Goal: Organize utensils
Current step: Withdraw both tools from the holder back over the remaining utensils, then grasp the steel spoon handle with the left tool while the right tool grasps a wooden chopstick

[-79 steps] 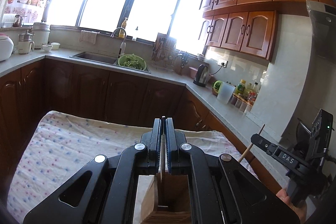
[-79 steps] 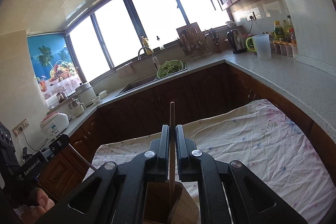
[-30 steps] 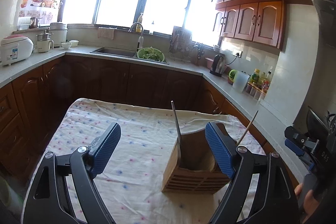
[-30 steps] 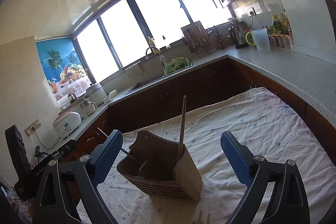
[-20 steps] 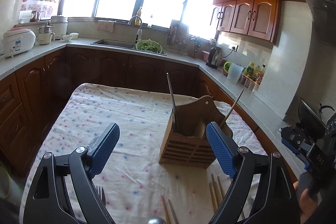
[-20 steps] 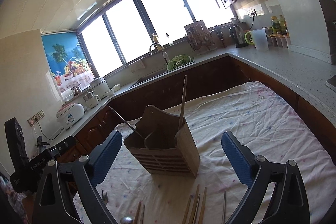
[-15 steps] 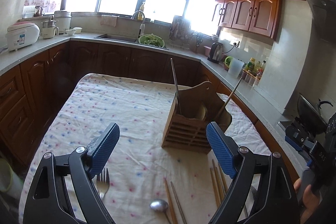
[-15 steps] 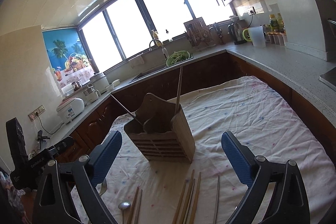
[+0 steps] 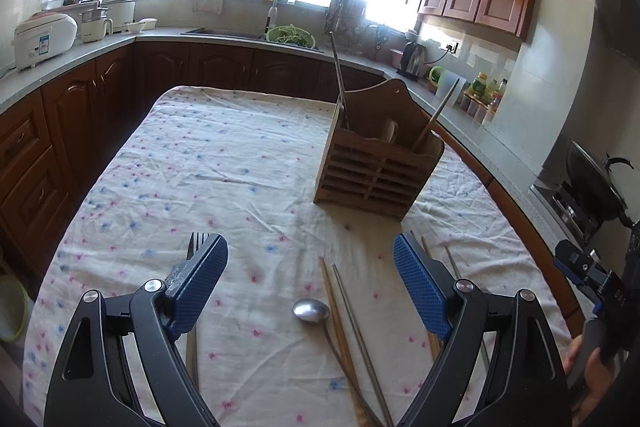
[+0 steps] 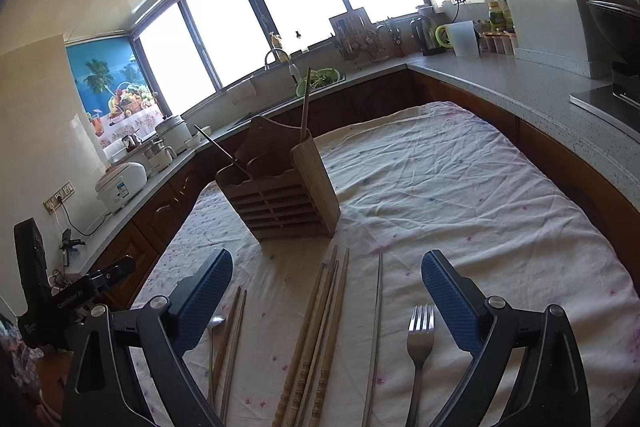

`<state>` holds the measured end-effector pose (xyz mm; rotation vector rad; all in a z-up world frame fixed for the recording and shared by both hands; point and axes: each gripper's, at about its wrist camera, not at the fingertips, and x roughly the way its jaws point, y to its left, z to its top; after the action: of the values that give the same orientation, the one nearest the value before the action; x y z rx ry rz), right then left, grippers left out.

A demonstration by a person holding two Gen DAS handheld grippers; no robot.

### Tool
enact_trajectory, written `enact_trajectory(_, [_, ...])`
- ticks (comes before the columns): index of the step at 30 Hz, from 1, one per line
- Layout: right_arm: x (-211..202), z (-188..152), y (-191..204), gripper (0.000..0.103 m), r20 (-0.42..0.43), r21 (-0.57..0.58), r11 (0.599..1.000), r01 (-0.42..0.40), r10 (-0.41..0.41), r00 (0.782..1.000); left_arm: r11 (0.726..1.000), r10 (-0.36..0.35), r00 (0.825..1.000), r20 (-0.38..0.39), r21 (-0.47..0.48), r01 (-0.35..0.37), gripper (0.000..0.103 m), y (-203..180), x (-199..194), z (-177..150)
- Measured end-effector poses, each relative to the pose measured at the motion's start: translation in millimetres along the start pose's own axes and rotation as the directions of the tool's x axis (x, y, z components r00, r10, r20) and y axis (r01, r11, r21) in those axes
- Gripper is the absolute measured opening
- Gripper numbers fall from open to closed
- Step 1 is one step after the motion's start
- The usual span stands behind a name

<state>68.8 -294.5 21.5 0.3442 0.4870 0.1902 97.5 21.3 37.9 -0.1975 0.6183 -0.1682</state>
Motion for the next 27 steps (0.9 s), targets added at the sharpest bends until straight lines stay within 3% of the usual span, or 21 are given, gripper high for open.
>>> enact_trajectory(10, [3, -12, -2, 0.097, -0.029, -0.031, 0.999, 0.028, -0.029, 0.999, 0.999, 0.012, 0.995, -0.098, 0.037, -0.009, 0.087, -1, 11, -27])
enact_trajectory(22, [30, -18, -6, 0.096, -0.099, -0.057, 0.997, 0.050, -0.056, 0.994, 1.000, -0.013, 0.984, -0.175, 0.019, 0.016, 0.087, 4, 28, -36])
enact_trajectory(24, [37, -19, -6, 0.091, -0.115, -0.066, 0.996, 0.059, -0.066, 0.991, 1.000, -0.028, 0.980, -0.198, 0.004, 0.030, 0.087, 6, 34, -39])
enact_trajectory(27, [47, -20, -6, 0.074, -0.148, -0.075, 0.995, 0.066, -0.077, 0.986, 0.999, -0.042, 0.971, -0.235, -0.007, 0.041, 0.079, 7, 43, -43])
